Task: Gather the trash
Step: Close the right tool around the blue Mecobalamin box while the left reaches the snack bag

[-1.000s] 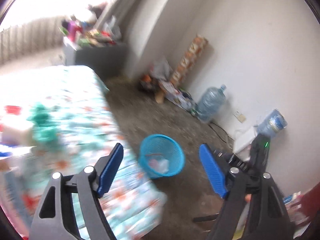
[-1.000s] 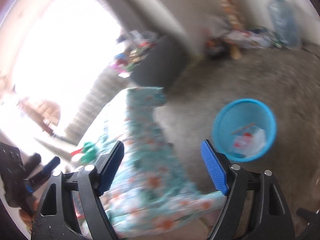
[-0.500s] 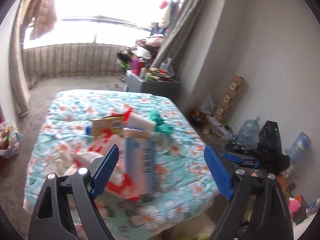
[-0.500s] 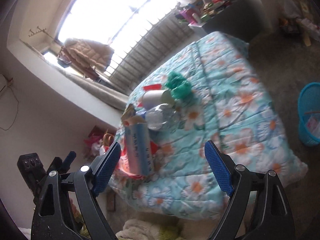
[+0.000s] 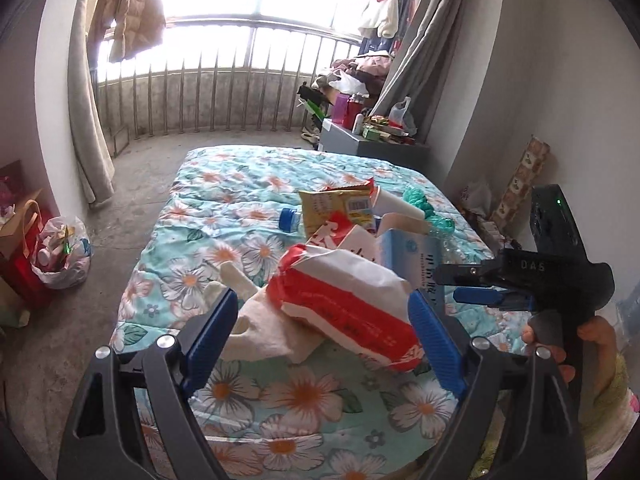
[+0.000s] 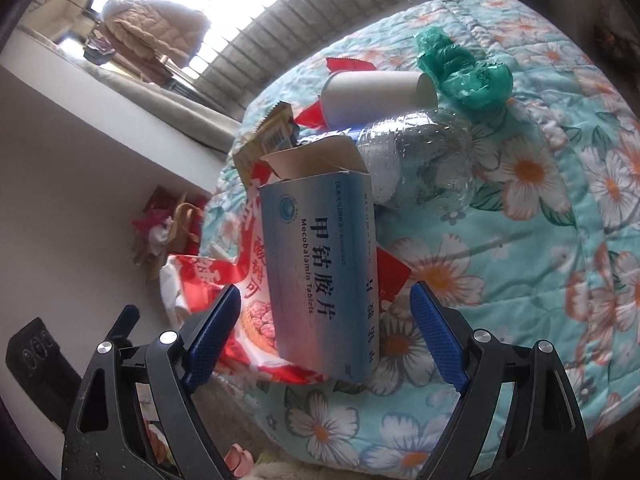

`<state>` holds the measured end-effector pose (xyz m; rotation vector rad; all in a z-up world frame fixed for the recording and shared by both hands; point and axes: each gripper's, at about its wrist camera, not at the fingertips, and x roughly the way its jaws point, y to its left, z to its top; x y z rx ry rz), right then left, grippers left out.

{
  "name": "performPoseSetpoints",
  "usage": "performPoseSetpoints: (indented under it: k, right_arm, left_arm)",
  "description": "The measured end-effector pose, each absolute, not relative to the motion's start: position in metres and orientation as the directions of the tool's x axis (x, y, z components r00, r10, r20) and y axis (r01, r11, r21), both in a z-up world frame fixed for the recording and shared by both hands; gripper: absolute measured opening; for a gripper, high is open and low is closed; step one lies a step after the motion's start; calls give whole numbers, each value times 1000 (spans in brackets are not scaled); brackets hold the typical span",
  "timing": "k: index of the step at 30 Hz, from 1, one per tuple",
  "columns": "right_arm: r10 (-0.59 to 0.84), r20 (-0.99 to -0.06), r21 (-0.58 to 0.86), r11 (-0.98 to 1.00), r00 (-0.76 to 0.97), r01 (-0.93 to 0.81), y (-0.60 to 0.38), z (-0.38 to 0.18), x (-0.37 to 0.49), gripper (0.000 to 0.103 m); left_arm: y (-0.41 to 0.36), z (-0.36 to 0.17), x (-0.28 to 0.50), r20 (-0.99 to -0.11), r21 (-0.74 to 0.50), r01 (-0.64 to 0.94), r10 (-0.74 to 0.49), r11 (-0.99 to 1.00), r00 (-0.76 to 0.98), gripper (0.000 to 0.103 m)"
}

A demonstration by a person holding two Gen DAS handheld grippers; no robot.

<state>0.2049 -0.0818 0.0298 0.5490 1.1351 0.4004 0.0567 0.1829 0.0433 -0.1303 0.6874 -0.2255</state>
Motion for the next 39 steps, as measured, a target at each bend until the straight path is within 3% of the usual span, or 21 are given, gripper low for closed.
performPoseSetpoints:
  k: [11, 15, 27, 39]
  right_arm:
    - [368, -855, 391, 920, 366, -14, -29, 19, 236, 87]
    - [358, -849, 380, 925, 388, -22, -29, 20, 233, 70]
    - [403, -824, 430, 902, 397, -23, -68, 30, 216, 69]
    - [393, -832, 472, 872, 392, 128, -162, 25, 186, 70]
  left_arm:
    - [233, 17, 72, -684, -226, 55, -199, 973, 702, 85]
    - [240, 8, 75, -707, -227, 36, -190, 973, 682, 85]
    - [233, 8, 87, -717, -226, 56, -205, 973, 667, 85]
    - [218, 18, 104, -706, -211, 61, -195, 976, 681, 85]
